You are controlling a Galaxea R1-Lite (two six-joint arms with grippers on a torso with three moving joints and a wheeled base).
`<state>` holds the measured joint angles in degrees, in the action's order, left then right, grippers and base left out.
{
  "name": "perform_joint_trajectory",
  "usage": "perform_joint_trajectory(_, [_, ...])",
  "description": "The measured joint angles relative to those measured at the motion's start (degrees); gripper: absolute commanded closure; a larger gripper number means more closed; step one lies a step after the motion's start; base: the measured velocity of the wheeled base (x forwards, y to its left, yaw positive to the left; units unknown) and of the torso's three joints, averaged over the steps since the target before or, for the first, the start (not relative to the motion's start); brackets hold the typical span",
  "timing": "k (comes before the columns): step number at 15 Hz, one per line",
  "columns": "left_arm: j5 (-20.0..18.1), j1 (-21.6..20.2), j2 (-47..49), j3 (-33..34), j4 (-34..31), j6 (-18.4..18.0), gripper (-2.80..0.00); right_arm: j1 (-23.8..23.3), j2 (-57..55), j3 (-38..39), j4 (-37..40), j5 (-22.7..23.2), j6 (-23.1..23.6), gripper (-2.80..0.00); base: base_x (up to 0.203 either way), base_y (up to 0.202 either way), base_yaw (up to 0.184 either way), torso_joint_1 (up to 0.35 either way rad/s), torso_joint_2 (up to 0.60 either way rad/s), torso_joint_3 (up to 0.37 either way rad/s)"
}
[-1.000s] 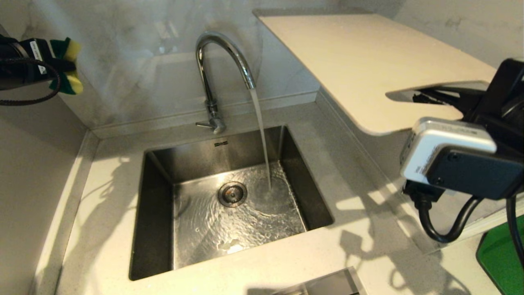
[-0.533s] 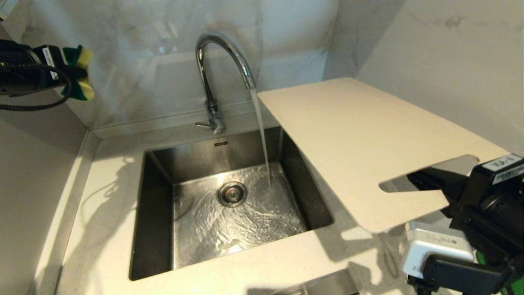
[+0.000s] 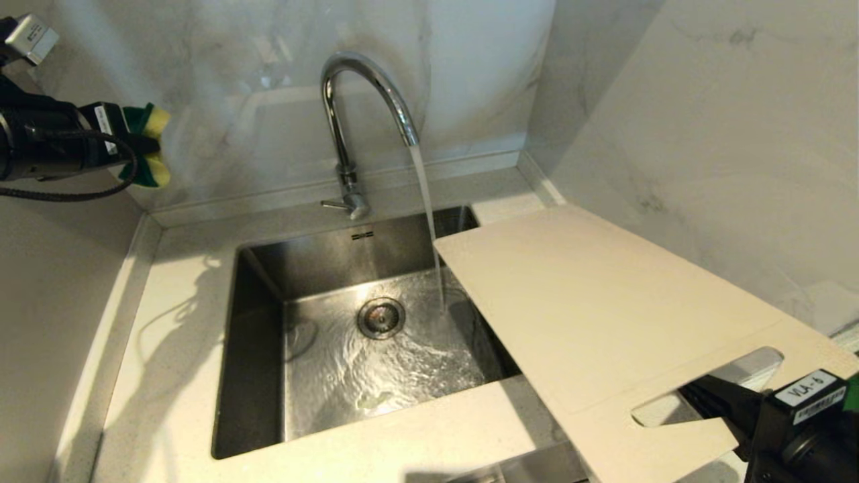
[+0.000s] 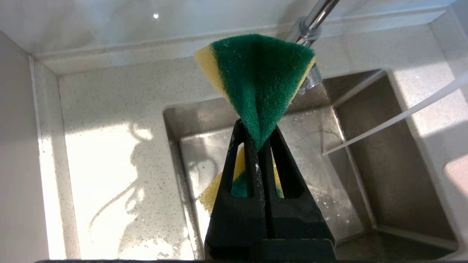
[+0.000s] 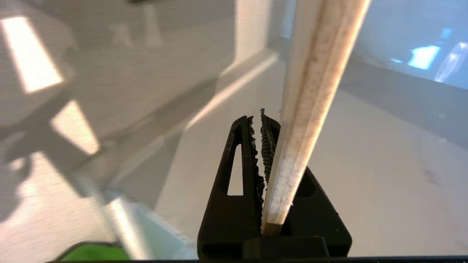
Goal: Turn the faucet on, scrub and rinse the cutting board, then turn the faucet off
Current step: Put down the cutting board
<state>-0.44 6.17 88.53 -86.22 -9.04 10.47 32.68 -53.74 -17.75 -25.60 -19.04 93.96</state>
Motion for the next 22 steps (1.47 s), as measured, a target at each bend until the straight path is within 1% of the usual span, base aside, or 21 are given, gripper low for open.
perform_joint_trajectory(2, [-0.1,0.0,0.4,0.7,1.5,0.0,0.00,0.0,0.3,2.8,0.0,0.0,-1.2,0.00,0.000,0.000,0.000,0.000,0.00,0.000])
perform_joint_trajectory(5, [-0.2,-0.1,1.1,2.4,3.9,0.0,0.00,-0.2,0.0,5.2,0.0,0.0,-1.5,0.00,0.000,0.000,0.000,0.000,0.00,0.000])
perform_joint_trajectory(7, [-0.2,-0.1,1.7,2.8,4.2,-0.1,0.00,-0.2,-0.9,5.8,0.0,0.0,-1.7,0.00,0.000,0.000,0.000,0.000,0.00,0.000])
perform_joint_trajectory(10, [-0.3,-0.2,2.7,2.9,4.2,-0.1,0.00,-0.2,-3.0,7.1,0.1,0.0,-4.8,0.00,0.000,0.000,0.000,0.000,0.00,0.000])
perform_joint_trajectory(14, [-0.5,-0.2,3.7,3.2,4.4,0.0,0.00,-0.3,-5.3,8.2,0.0,0.0,-5.9,0.00,0.000,0.000,0.000,0.000,0.00,0.000])
perform_joint_trajectory(18, [-0.5,-0.2,4.7,5.1,8.9,-0.1,0.00,-0.3,-6.3,9.5,0.2,0.4,-7.4,0.00,0.000,0.000,0.000,0.000,0.00,0.000])
perform_joint_trajectory(22, [-0.4,-0.3,5.8,6.7,12.1,-0.3,0.00,-0.3,-7.7,13.0,0.3,2.2,-9.5,0.00,0.000,0.000,0.000,0.000,0.00,0.000])
